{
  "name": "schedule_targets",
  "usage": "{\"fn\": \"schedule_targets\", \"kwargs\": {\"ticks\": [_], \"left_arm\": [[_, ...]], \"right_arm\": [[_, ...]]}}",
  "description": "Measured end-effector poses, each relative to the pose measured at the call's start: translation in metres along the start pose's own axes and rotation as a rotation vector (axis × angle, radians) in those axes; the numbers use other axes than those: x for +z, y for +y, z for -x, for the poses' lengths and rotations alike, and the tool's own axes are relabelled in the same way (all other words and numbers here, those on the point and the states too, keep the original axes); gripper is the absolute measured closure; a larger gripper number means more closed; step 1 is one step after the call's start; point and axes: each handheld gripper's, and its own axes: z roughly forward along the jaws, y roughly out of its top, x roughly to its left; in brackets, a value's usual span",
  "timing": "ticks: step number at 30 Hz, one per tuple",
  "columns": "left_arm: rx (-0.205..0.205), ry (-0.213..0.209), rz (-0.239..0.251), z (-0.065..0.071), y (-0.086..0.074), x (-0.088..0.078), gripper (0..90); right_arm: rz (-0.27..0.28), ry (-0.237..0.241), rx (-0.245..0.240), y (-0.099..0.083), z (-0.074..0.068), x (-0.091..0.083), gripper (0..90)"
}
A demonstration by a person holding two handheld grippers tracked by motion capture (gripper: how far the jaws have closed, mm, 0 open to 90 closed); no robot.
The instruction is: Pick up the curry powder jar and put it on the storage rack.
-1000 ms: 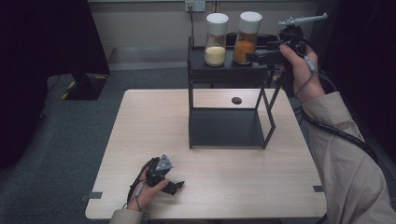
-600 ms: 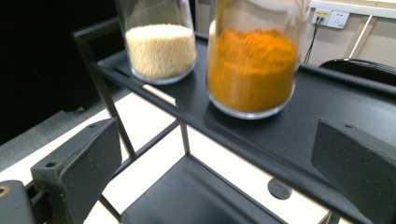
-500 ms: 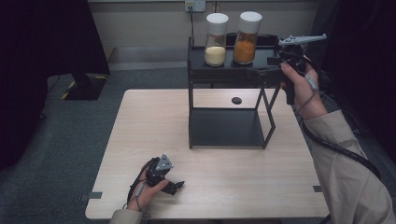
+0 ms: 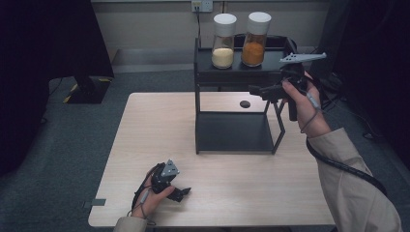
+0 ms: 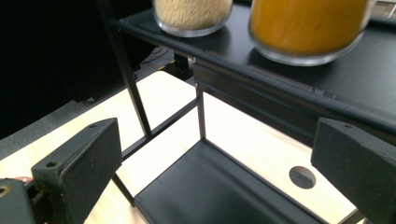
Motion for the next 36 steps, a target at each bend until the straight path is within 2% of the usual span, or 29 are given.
{"fn": "schedule_targets", "kwargs": {"ticks": [14, 23, 36], "left_arm": [[0.000, 0.000, 0.000, 0.000, 0.000, 0.000, 0.0], [-0.001, 0.000, 0.001, 0.000, 0.000, 0.000, 0.0], [0.000, 0.000, 0.000, 0.000, 0.000, 0.000, 0.0]], "right_arm": [[-0.041, 0.045, 0.017, -0.031, -0.002, 0.013, 1.2], [-0.038, 0.066, 0.023, -0.045, -0.003, 0.017, 1.2], [-0.052, 0.107, 0.041, -0.078, 0.000, 0.028, 1.1]]}}
